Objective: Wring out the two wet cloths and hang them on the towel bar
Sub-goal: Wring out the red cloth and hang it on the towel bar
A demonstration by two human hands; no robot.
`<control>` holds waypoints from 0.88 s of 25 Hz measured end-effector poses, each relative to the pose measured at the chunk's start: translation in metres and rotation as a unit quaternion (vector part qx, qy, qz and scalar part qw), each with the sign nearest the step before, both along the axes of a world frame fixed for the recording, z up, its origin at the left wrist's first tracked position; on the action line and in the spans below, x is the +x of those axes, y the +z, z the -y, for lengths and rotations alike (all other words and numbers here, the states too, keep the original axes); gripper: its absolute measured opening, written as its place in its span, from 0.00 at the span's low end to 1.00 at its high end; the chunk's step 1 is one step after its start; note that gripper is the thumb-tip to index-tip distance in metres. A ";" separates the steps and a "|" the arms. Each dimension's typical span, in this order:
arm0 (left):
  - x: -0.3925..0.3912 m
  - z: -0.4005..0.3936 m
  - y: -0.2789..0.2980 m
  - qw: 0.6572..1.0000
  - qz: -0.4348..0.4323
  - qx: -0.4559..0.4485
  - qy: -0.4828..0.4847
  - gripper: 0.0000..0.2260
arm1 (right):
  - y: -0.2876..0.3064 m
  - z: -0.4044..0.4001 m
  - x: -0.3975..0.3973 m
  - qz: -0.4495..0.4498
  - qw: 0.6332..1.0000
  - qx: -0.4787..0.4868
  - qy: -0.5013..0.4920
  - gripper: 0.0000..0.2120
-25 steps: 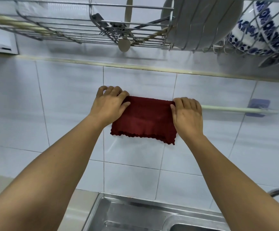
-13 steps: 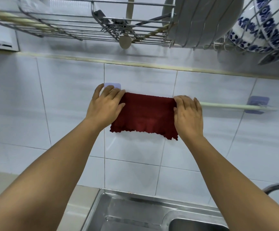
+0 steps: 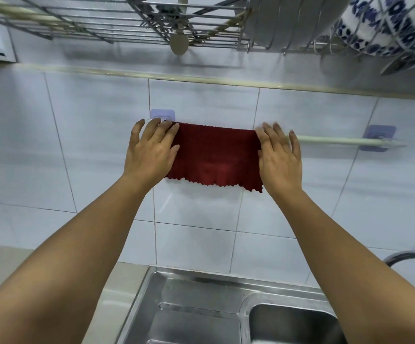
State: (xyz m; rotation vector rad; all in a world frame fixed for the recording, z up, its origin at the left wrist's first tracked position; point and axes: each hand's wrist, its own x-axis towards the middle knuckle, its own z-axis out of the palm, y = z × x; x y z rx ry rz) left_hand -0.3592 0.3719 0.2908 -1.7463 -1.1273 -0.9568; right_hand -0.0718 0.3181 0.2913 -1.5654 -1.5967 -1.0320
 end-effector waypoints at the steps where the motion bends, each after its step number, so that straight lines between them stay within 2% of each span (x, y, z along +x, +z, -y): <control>1: 0.001 0.003 -0.002 1.000 0.019 -0.006 -0.008 0.19 | -0.002 0.003 0.000 -0.015 1.000 0.008 -0.004 0.29; 3: 0.005 0.010 -0.007 0.993 0.103 -0.037 -0.031 0.18 | -0.009 0.009 -0.005 -0.082 0.996 0.037 -0.022 0.28; 5: 0.012 0.014 -0.013 0.963 0.235 -0.114 -0.067 0.19 | -0.022 0.012 -0.011 -0.179 0.981 0.068 -0.043 0.27; 6: 0.014 0.012 -0.016 0.930 0.310 -0.174 -0.092 0.22 | -0.029 0.012 -0.014 -0.240 0.969 0.056 -0.032 0.27; 8: 0.019 0.007 -0.021 0.827 0.441 -0.312 -0.155 0.28 | -0.041 0.012 -0.017 -0.371 0.928 -0.016 0.036 0.26; 10: 0.022 0.003 -0.024 0.717 0.517 -0.409 -0.226 0.31 | -0.050 0.011 -0.014 -0.471 0.871 -0.096 0.100 0.23; 11: 0.023 0.002 -0.024 0.683 0.534 -0.432 -0.247 0.30 | -0.053 0.010 -0.012 -0.506 0.845 -0.130 0.116 0.21; 12: 0.024 0.000 -0.025 0.671 0.537 -0.441 -0.259 0.27 | -0.056 0.008 -0.010 -0.533 0.821 -0.156 0.128 0.18; 16: 0.021 -0.004 -0.032 0.678 0.529 -0.419 -0.290 0.10 | -0.058 0.008 -0.005 -0.584 0.765 -0.189 0.197 0.09; 18: 0.018 -0.001 -0.035 0.666 0.538 -0.412 -0.312 0.08 | -0.055 0.013 -0.005 -0.610 0.736 -0.175 0.236 0.10; 22: 0.008 0.005 -0.045 0.665 0.546 -0.395 -0.323 0.08 | -0.055 0.023 -0.003 -0.648 0.687 -0.168 0.282 0.11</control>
